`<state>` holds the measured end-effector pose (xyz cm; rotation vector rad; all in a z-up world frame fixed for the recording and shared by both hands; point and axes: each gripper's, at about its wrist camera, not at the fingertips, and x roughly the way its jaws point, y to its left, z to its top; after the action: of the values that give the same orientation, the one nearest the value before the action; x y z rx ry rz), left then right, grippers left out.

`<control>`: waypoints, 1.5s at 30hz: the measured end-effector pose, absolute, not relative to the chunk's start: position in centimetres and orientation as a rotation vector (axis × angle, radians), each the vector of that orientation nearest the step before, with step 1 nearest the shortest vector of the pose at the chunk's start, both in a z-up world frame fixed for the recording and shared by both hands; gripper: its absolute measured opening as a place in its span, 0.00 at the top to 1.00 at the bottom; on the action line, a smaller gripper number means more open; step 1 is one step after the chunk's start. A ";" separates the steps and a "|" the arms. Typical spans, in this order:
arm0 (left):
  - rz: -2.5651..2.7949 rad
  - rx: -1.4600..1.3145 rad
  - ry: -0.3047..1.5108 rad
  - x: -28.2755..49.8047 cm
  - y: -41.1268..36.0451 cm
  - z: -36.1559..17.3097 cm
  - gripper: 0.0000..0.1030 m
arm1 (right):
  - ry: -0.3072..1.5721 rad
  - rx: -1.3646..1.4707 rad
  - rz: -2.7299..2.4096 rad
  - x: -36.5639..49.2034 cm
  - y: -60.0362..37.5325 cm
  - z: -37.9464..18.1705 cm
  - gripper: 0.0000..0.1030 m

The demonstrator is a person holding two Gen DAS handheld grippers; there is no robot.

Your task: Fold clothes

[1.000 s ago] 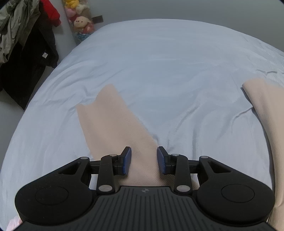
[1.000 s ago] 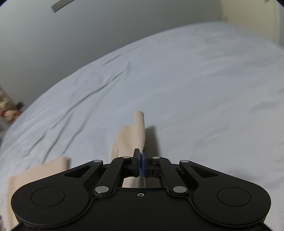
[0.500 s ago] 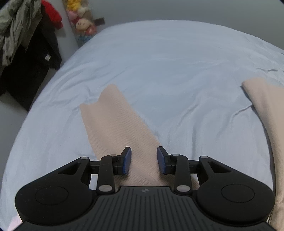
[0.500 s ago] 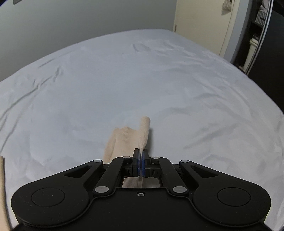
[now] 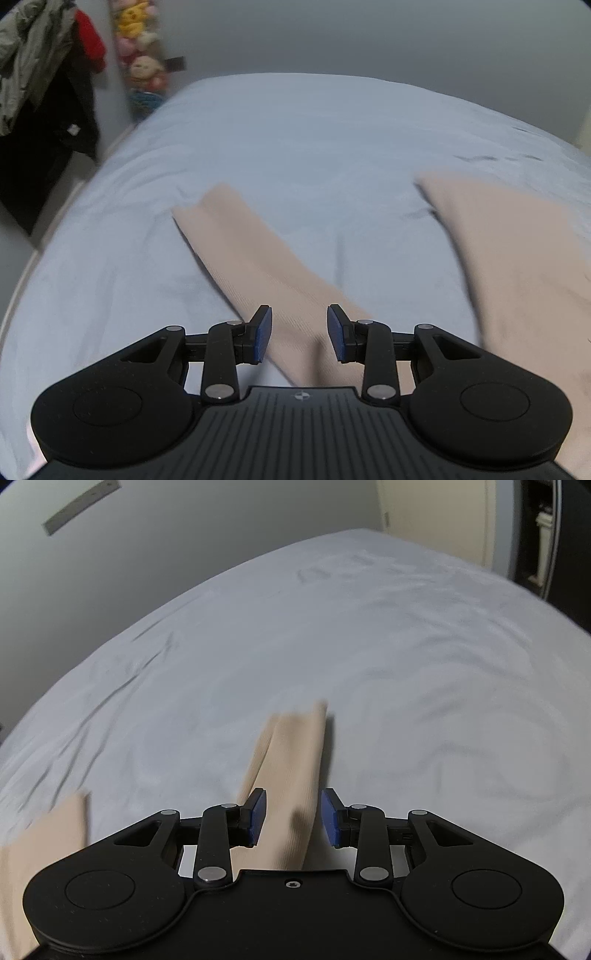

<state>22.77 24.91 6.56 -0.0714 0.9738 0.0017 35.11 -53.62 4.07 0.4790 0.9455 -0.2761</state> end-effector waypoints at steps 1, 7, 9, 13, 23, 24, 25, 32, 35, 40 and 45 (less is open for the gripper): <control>-0.017 -0.085 0.982 21.6 24.6 6.6 0.69 | 0.975 0.501 -0.244 33.0 -53.0 3.8 0.69; -0.133 -0.204 1.041 14.7 22.6 5.9 0.69 | 1.053 0.621 -0.135 25.3 -50.3 2.5 0.69; -0.160 -0.249 1.063 12.9 22.0 5.4 0.69 | 1.067 0.650 -0.110 23.4 -49.4 2.2 0.69; -0.182 -0.389 1.082 9.6 21.4 3.5 0.69 | 1.109 0.764 -0.042 18.5 -47.0 0.6 0.69; -0.173 -0.557 1.060 6.6 19.9 0.2 0.69 | 1.141 0.965 0.009 10.6 -41.0 -3.8 0.69; -0.166 -0.565 1.060 6.6 19.9 0.0 0.69 | 1.131 0.986 0.007 10.2 -40.5 -4.3 0.69; -0.157 -0.578 1.058 6.5 19.8 -0.3 0.69 | 1.120 0.996 0.012 10.1 -40.4 -4.4 0.69; -0.143 -0.666 1.084 6.0 19.0 -2.2 0.70 | 1.058 1.044 0.066 9.9 -39.4 -5.7 0.84; -0.121 -0.685 1.066 5.9 18.8 -2.8 0.77 | 1.052 1.058 0.059 10.0 -39.7 -6.3 0.95; -0.097 -0.697 1.029 5.1 19.7 -2.3 0.99 | 1.016 1.081 0.037 9.6 -40.0 -6.3 0.98; -0.073 -0.654 1.027 5.0 19.5 -1.4 0.99 | 1.049 1.060 -0.005 8.7 -39.9 -5.7 0.99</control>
<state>4.99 19.47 -1.42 -0.6543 1.0272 -0.0734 8.70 -39.91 -5.74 1.0604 1.0488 -0.0047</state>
